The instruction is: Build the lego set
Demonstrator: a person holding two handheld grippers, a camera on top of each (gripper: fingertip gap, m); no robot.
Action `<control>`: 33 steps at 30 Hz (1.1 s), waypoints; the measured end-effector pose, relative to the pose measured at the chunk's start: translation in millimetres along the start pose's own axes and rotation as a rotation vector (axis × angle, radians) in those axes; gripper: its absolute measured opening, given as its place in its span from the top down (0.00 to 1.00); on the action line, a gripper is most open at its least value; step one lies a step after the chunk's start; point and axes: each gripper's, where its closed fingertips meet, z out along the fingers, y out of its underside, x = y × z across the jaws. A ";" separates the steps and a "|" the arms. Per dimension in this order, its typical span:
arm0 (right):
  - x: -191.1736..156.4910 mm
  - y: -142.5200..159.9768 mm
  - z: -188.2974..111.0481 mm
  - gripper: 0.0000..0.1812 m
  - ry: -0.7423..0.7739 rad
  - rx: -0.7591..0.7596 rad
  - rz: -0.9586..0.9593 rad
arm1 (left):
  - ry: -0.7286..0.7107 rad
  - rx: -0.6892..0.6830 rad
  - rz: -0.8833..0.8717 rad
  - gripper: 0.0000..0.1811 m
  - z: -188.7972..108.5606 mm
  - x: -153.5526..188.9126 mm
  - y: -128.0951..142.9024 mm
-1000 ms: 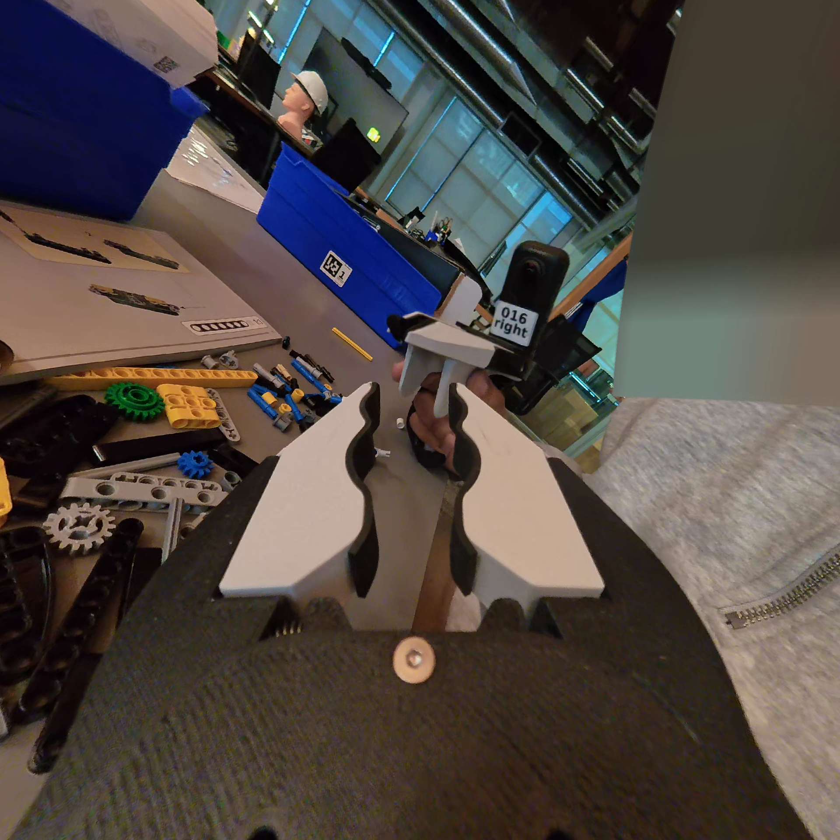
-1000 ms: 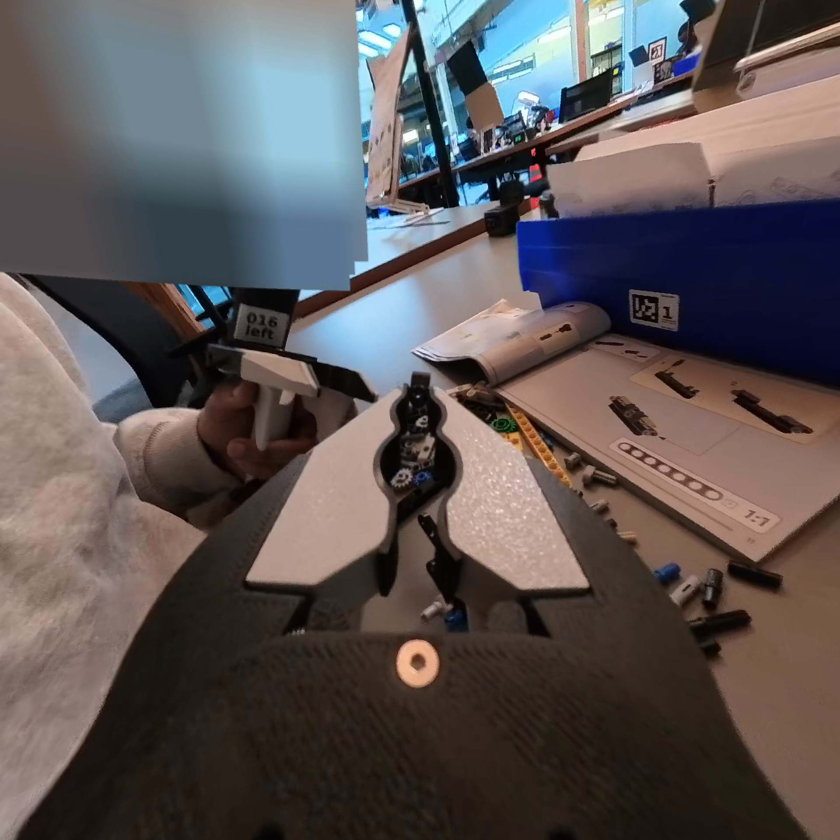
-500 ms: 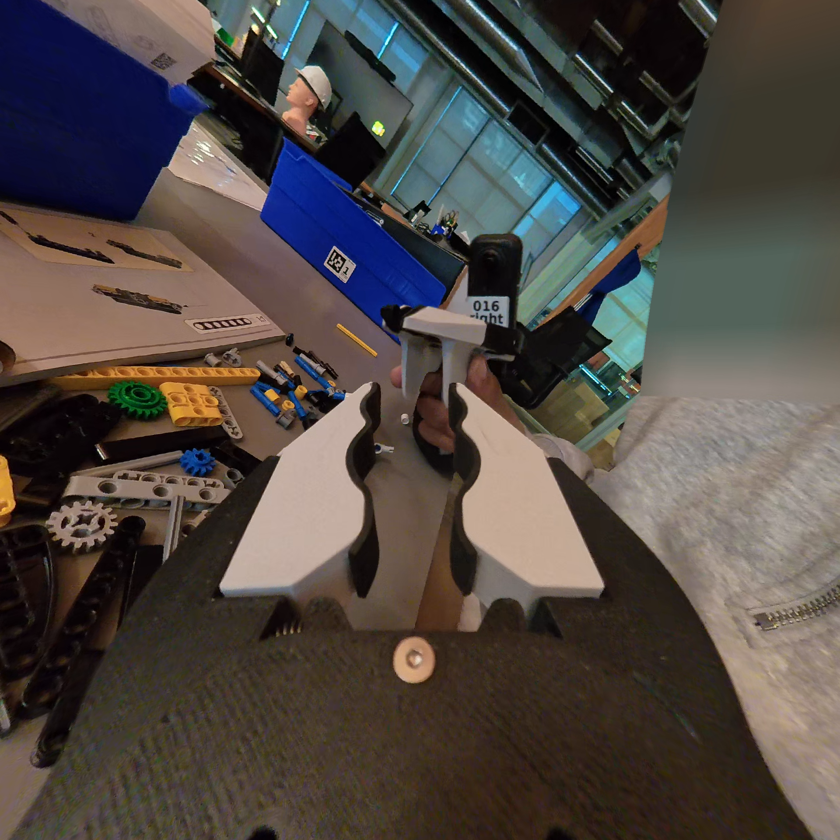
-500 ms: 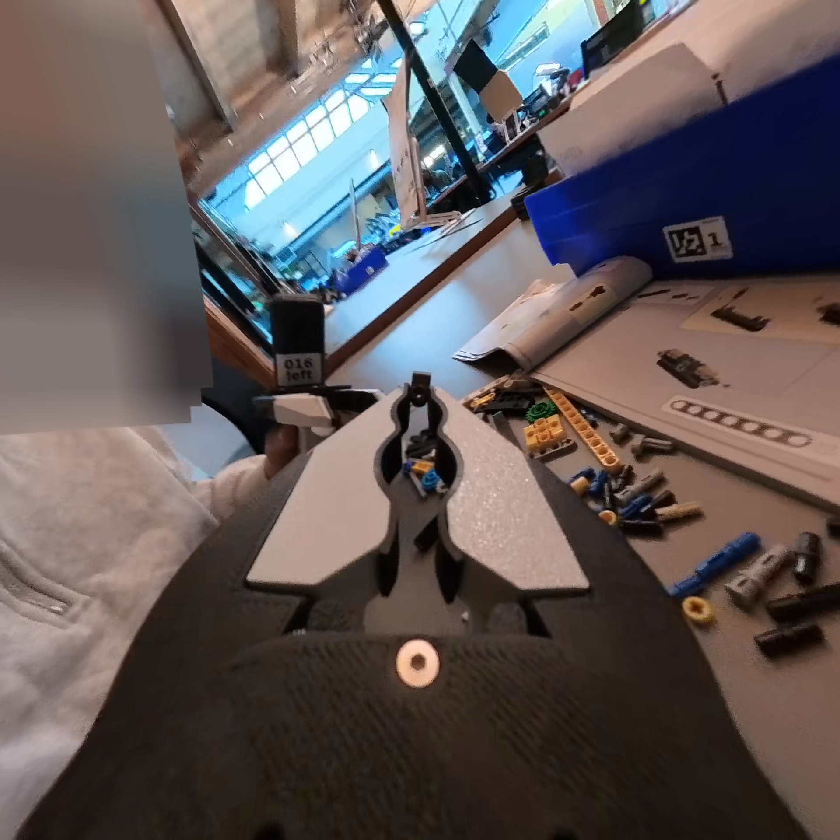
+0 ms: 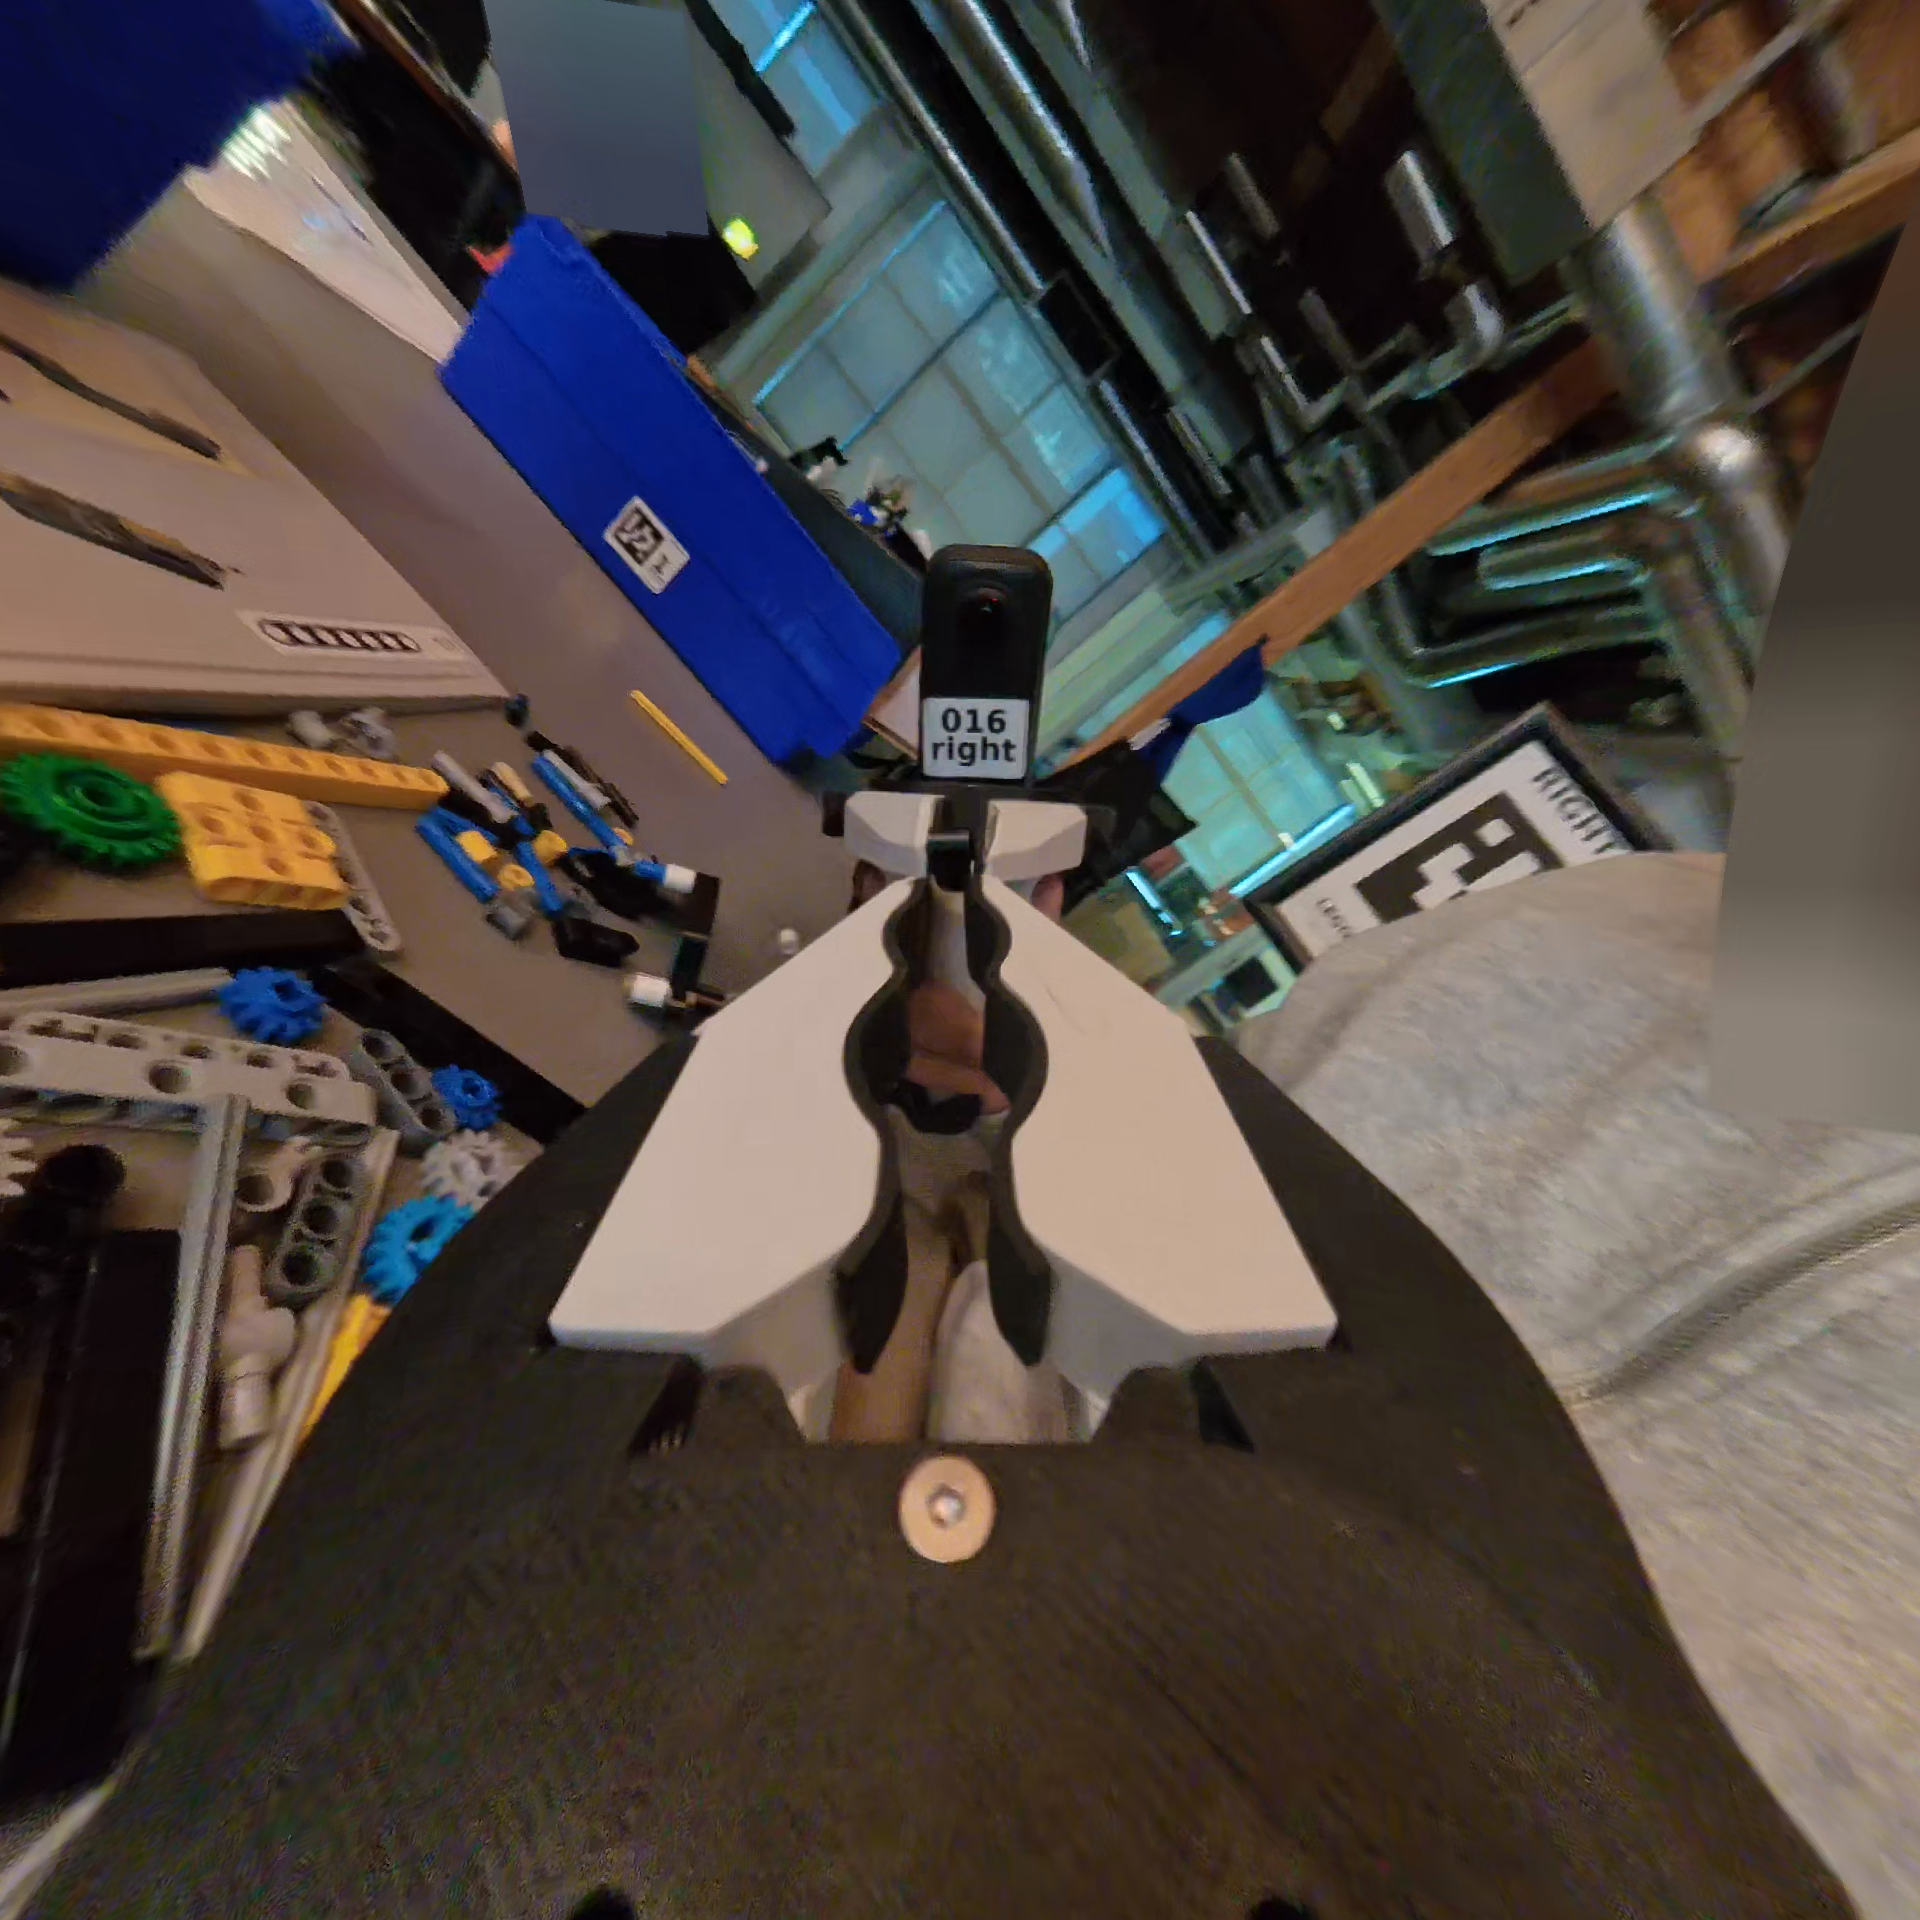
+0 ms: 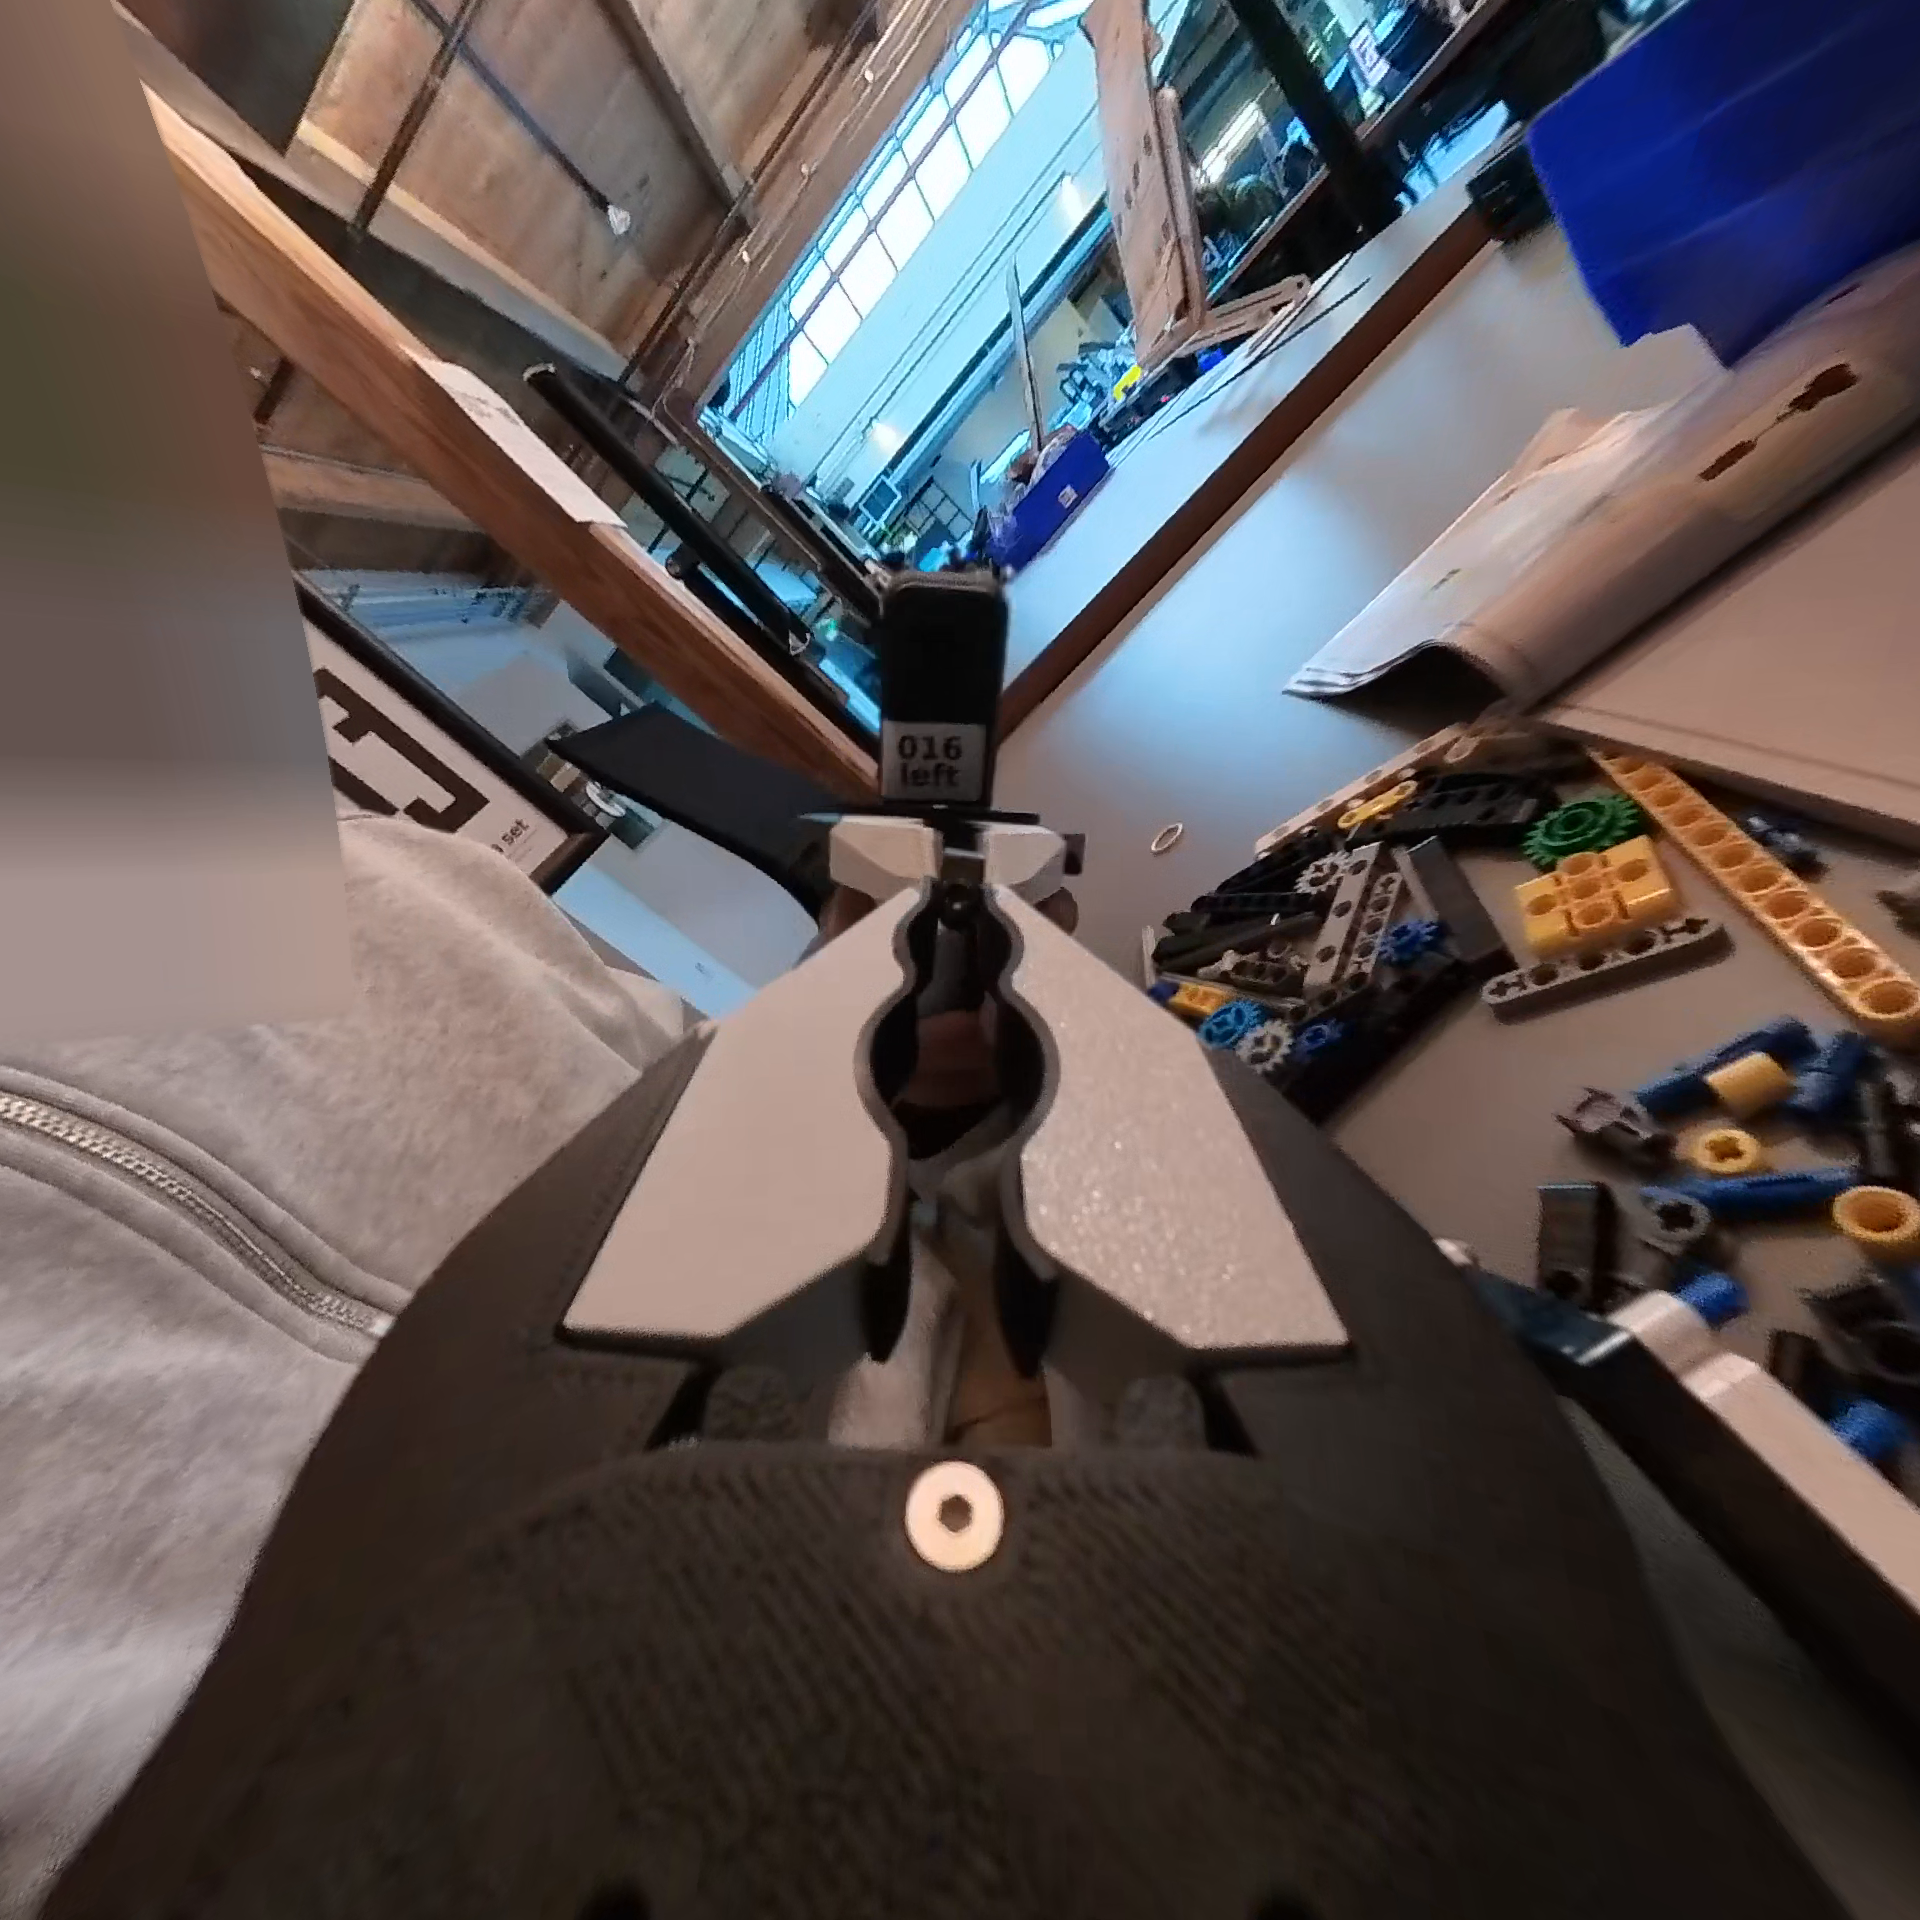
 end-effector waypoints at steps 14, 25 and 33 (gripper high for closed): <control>-4.3 9.7 3.6 0.97 -0.023 -0.059 -0.002 | 0.040 -0.012 -0.055 0.96 0.4 3.5 3.0; 1.7 0.8 -1.5 0.88 0.000 0.000 -0.012 | 0.046 0.019 -0.082 0.97 -3.1 1.2 -3.2; 4.0 -2.3 -2.7 0.77 0.205 -0.021 -0.424 | 0.034 0.029 -0.095 0.97 -4.4 -2.1 -4.6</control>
